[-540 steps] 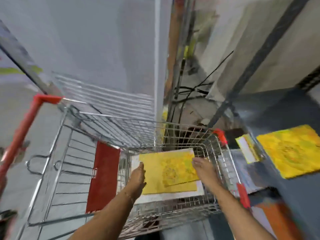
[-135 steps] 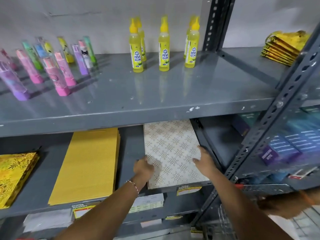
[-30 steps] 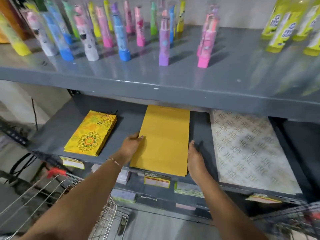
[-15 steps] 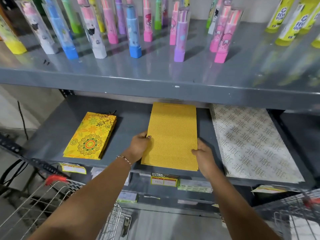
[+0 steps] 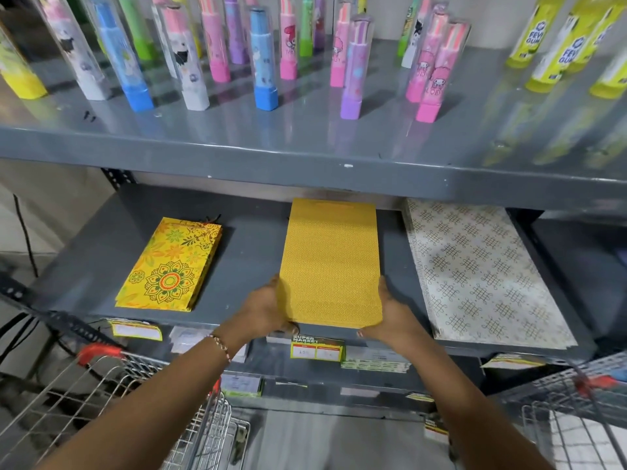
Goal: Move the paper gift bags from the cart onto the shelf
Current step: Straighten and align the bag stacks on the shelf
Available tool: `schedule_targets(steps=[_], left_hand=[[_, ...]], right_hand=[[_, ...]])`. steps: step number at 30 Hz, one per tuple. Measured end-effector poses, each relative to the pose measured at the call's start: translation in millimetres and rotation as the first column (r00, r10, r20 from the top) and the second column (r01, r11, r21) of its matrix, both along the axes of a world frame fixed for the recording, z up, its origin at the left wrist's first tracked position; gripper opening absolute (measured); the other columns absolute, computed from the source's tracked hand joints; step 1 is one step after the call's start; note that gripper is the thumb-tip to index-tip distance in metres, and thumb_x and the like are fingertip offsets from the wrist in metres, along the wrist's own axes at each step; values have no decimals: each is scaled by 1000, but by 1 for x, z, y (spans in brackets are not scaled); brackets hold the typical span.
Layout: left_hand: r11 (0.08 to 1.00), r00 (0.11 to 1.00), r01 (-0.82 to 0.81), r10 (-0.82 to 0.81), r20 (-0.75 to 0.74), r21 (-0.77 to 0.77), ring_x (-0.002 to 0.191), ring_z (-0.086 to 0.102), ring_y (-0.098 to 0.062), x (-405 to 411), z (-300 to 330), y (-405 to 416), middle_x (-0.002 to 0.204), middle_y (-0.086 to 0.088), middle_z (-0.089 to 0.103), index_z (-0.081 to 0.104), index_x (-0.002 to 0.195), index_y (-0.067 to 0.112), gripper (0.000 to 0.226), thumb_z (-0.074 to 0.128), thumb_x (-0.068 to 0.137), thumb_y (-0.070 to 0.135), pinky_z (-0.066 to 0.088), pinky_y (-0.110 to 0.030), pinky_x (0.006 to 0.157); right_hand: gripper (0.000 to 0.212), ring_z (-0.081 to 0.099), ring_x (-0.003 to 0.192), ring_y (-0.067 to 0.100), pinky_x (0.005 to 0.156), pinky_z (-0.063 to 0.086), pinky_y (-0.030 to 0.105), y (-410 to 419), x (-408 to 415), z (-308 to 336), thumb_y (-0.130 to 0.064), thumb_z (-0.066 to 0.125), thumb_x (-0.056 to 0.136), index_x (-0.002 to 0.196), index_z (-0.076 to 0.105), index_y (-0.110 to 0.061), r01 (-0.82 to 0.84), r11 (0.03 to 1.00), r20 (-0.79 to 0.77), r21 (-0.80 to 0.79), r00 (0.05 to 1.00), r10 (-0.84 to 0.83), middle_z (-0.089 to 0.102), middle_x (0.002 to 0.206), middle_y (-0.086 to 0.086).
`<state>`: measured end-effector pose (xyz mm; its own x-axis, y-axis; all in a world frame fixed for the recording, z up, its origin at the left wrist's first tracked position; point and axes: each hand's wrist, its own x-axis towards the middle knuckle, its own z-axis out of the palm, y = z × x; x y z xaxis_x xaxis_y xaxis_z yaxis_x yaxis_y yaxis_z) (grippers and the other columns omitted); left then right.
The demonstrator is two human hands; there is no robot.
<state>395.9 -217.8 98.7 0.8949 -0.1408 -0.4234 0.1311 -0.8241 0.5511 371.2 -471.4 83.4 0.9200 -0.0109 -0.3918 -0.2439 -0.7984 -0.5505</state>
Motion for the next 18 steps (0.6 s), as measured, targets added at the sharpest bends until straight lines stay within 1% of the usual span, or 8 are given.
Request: schedule_targets(steps=[2,4,7,11,13,15,16,18], left_hand=[[997,1000,-4,2,23,77,95,62,-22,4,2,0,111,-7,67,43,128,9,82,88,61,24,52,-28,77],[993,1000,-3,1,19,119,91,62,-23,6,5,1,109,-9,68,50,116,9,71,89,60,26,51,-29,77],[985,999,24,-29,29,168,97,64,-25,6,9,-1,109,-9,69,55,112,9,64,88,60,26,53,-29,79],[975,994,71,-86,63,209,96,66,-30,2,13,-4,104,-15,70,59,107,4,52,84,65,22,56,-37,83],[987,995,51,-64,81,155,93,67,-29,0,7,-1,101,-14,70,58,104,6,53,86,61,21,57,-38,80],[998,999,2,-5,54,67,93,65,-27,1,-1,5,101,-10,68,55,109,9,65,87,54,21,57,-34,75],[1000,999,-25,25,23,-5,95,64,-26,2,-7,10,103,-8,67,53,114,12,76,89,48,24,56,-33,75],[978,997,-65,55,-59,-197,103,63,-22,6,-12,19,110,-2,66,52,119,18,95,94,35,35,55,-37,87]], right_hand=[[122,67,75,19,69,58,34,4,1,2,-27,82,71,152,-10,-22,10,999,-9,-42,1000,-10,70,99,8],[120,68,82,21,69,57,32,7,3,2,-26,82,72,152,-7,-18,13,997,-2,-75,1000,-14,69,104,9],[119,67,84,19,69,57,31,8,1,4,-24,82,72,152,-5,-17,37,995,10,-92,999,-36,68,109,9],[114,59,69,14,47,44,20,7,-4,5,-21,80,74,153,-3,-17,35,998,26,-44,999,-34,68,103,8],[112,60,70,15,51,44,21,6,-7,1,-21,78,76,153,-2,-17,33,999,36,-37,999,-32,68,104,9],[117,64,75,16,55,46,23,6,-10,1,-25,80,74,153,-5,-19,30,1000,20,-9,999,-30,68,107,8],[122,66,83,18,60,48,24,4,-10,-4,-28,83,70,153,-7,-21,35,999,3,38,999,-35,66,115,7],[128,61,111,21,80,48,26,2,-11,-7,-39,86,63,153,-3,-21,103,968,-45,229,994,-95,51,139,0]])
